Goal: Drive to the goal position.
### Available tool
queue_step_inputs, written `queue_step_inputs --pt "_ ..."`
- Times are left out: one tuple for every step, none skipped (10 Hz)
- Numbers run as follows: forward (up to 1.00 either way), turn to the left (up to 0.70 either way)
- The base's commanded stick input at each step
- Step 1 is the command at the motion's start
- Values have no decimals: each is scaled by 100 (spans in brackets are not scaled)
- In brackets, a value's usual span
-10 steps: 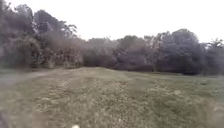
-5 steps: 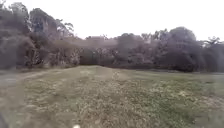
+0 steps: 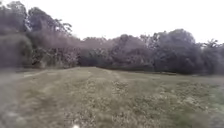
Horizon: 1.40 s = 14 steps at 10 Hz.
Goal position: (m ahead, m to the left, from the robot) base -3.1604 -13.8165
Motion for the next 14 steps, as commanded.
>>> queue_step_inputs --pt "60 -15" --pt "60 -15" --pt "60 -15" --pt "60 -15" --pt "60 -15" --pt "60 -15" --pt "60 -15" --pt "60 -15" --pt "60 -15" --pt "60 -15" --pt "60 -15" --pt "60 -15" --pt "60 -15" --pt "60 -15"
